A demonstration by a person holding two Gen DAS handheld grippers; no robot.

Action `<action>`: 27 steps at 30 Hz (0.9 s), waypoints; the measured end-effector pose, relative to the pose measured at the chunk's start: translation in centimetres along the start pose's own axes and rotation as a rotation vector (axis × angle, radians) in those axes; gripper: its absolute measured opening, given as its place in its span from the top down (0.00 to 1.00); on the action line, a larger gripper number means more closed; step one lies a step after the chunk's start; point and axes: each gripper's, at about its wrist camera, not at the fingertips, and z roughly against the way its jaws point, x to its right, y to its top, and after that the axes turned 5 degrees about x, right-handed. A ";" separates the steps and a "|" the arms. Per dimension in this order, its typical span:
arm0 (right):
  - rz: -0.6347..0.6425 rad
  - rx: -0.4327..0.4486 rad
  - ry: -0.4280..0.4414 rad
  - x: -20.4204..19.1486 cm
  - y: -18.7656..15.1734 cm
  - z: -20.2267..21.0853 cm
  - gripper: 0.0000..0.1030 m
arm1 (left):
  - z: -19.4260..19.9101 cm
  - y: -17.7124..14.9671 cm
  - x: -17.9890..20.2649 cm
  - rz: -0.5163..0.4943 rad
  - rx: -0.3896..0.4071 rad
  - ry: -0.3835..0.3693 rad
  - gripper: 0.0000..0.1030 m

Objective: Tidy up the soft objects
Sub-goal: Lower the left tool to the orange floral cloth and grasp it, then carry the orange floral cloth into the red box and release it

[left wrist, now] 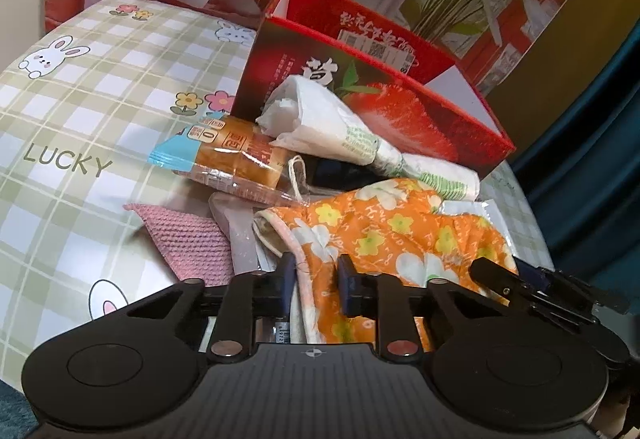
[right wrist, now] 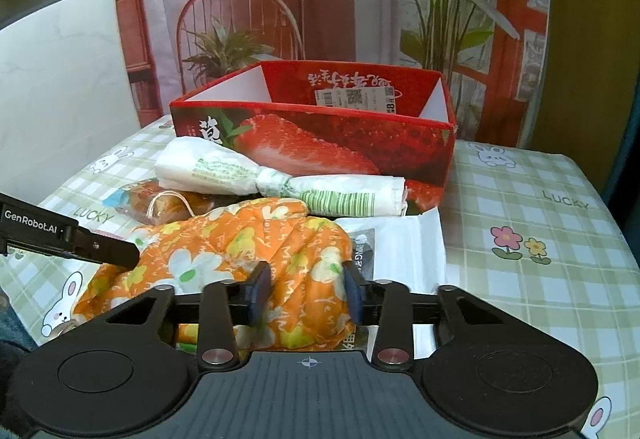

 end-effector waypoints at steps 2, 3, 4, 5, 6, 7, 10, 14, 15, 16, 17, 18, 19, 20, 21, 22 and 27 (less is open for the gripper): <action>-0.006 0.005 0.005 0.1 0.0 0.2 0.75 | 0.3 0.0 0.3 -0.019 0.019 0.010 0.82; -0.009 0.007 0.007 0.1 0.1 0.3 0.78 | 0.5 0.0 0.5 -0.036 0.030 0.018 0.82; -0.009 0.008 0.005 0.1 0.2 0.4 0.80 | 0.6 0.0 0.8 -0.048 0.038 0.014 0.82; -0.008 0.008 0.006 0.2 0.3 0.5 0.83 | 0.8 0.1 0.9 -0.054 0.044 0.007 0.83; -0.006 0.012 0.007 0.0 0.3 0.7 0.87 | 1.0 0.1 1.0 -0.059 0.049 -0.001 0.83; -0.002 0.019 0.006 0.0 0.5 0.9 0.87 | 1.1 0.1 1.2 -0.067 0.054 -0.012 0.84; 0.014 0.056 -0.006 -0.1 1.1 2.0 0.89 | 1.5 0.1 1.9 -0.092 0.064 -0.039 0.85; 0.021 0.098 -0.026 0.0 1.7 3.5 0.89 | 2.0 -0.2 2.8 -0.127 0.085 -0.065 0.87; 0.022 0.107 -0.030 0.1 1.8 3.8 0.89 | 2.2 -0.1 3.0 -0.137 0.094 -0.069 0.87; 0.021 0.114 -0.033 0.1 1.9 4.1 0.89 | 2.4 0.0 3.1 -0.145 0.104 -0.071 0.87; 0.021 0.124 -0.034 0.2 2.0 4.4 0.89 | 2.7 0.1 3.2 -0.150 0.118 -0.074 0.87; 0.022 0.135 -0.036 0.2 2.2 4.7 0.89 | 2.9 0.3 3.3 -0.155 0.134 -0.079 0.87; 0.021 0.144 -0.037 0.3 2.3 4.9 0.89 | 3.2 0.6 3.5 -0.164 0.152 -0.084 0.87; 0.021 0.156 -0.037 0.4 2.5 5.2 0.89 | 3.5 0.9 3.8 -0.176 0.172 -0.087 0.87; 0.020 0.170 -0.039 0.5 2.8 5.5 0.89 | 3.8 1.3 4.1 -0.189 0.191 -0.087 0.87; 0.018 0.183 -0.040 0.6 3.0 5.7 0.89 | 4.1 1.8 4.4 -0.204 0.213 -0.086 0.87; 0.022 0.231 -0.038 0.8 4.8 6.0 0.89 | 4.5 5.2 6.4 -0.259 0.310 -0.088 0.87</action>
